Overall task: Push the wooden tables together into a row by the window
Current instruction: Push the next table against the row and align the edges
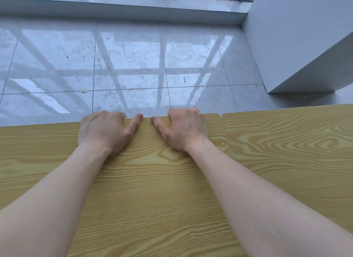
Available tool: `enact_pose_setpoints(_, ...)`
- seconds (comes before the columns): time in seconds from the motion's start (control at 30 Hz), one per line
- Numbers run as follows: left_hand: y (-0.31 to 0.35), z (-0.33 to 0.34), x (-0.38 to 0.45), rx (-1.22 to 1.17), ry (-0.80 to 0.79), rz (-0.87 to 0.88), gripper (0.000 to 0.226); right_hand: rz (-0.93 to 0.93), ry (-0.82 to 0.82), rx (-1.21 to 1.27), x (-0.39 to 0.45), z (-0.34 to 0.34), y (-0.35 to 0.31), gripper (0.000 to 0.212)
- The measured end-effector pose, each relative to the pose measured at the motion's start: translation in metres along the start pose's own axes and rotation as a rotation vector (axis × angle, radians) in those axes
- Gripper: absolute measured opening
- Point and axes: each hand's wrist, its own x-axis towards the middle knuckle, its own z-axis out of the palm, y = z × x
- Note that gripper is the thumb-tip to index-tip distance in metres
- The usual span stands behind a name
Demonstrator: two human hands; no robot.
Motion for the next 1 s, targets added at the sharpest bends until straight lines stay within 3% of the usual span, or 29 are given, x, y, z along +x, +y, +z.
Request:
enact_pose_setpoints(0.33,0.001,-0.003,-0.004,0.014,-0.022,-0.06,0.071,0.013,-0.029,-0.014,-0.002,-0.002,-0.001,0.063)
enact_pose_setpoints(0.6,-0.002,-0.004,-0.027,-0.011,0.18,0.063,0.065,-0.074,-0.037,0.03,-0.021,-0.007,0.002,0.067)
enact_pose_setpoints(1.0,0.017,-0.003,-0.206,-0.12,0.163,0.162,0.066,0.052,0.05,0.066,-0.228,-0.02,0.018,0.068)
